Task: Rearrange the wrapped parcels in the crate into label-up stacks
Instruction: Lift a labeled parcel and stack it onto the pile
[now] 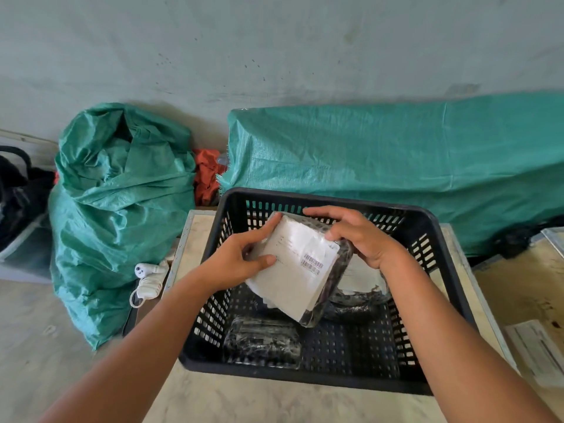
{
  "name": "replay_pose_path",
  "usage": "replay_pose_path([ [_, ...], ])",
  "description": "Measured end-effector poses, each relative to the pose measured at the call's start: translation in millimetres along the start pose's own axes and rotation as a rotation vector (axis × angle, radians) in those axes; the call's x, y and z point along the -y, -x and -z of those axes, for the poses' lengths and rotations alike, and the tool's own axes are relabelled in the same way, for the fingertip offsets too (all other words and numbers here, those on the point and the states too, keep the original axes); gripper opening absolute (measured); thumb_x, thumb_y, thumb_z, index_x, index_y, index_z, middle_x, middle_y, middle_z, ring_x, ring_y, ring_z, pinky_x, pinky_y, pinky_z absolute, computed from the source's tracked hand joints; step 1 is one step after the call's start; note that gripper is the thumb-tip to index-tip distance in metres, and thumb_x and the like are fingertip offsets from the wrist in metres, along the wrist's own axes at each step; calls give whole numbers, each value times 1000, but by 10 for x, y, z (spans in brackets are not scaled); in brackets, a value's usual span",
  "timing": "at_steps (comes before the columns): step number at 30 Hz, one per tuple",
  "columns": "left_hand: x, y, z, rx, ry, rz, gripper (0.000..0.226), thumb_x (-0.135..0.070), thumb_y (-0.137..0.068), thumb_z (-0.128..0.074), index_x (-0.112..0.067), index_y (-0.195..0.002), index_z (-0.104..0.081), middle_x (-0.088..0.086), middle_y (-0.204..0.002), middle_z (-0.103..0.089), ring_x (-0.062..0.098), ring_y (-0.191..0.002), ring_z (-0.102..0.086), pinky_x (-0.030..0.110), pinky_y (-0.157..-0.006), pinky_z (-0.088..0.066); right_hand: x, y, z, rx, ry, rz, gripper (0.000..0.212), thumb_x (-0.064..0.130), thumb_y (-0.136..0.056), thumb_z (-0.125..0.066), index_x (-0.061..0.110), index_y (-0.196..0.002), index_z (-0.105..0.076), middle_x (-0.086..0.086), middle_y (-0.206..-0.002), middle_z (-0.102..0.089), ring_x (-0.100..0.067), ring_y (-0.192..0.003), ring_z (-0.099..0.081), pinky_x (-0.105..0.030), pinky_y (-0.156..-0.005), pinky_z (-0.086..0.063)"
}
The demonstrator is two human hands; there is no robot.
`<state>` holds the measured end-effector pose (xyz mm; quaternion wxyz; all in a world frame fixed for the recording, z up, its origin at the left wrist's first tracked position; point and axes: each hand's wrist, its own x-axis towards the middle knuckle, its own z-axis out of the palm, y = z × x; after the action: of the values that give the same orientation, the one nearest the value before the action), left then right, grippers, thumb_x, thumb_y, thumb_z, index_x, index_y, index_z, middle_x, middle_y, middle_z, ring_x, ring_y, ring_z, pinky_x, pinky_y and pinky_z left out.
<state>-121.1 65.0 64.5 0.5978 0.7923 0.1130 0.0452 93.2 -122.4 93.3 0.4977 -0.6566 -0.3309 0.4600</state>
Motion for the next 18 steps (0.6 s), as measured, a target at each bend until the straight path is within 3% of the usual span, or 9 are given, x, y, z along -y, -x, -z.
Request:
replay_pose_path([
  [3,-15,7,-20,-29,52,38,70,-12,-98,-63,-53,-148,-35,-25,-148,-49,-1,-122,-56,21,-90,-54,16,-5,39,-121,56,19,49,45,-75,-74,43,-124,-72,0,-125,-72,-24,-117,-66,-53,-105,-48],
  [6,-42,-13,-31,-131,95,87,69,-12,-100,-61,-61,-141,-37,-15,-144,-53,6,-116,-61,21,-85,-56,33,21,11,-219,66,61,65,70,-71,-78,51,-131,-63,20,-116,-73,1,-112,-66,-38,-103,-45],
  [7,-48,-29,-33,-169,105,103,69,-11,-100,-60,-62,-140,-37,-13,-142,-55,5,-113,-63,21,-84,-56,16,34,-8,-241,75,89,72,73,-68,-79,55,-135,-58,18,-120,-71,1,-113,-66,-35,-100,-46],
  [10,-2,-81,-49,-250,137,144,68,-6,-101,-57,-56,-141,-36,-18,-130,-61,-7,-97,-67,16,-78,-56,-77,68,-75,-238,143,141,88,64,-63,-89,65,-140,-45,12,-148,-50,-12,-118,-65,-36,-98,-54],
  [14,109,-165,-114,-279,130,232,66,-9,-102,-57,-56,-143,-34,-18,-127,-62,2,-92,-72,21,-72,-59,-263,33,-223,-161,401,133,109,64,-61,-88,63,-152,-26,37,-156,-22,2,-146,-24,-27,-114,-25],
  [18,238,-333,-196,-273,32,345,63,-17,-104,-55,-50,-152,-30,-10,-134,-55,6,-93,-66,18,-66,-57,-429,-157,-320,-189,465,26,124,42,-65,-95,44,-162,-18,11,-170,-10,-10,-153,-13,-31,-118,-18],
])
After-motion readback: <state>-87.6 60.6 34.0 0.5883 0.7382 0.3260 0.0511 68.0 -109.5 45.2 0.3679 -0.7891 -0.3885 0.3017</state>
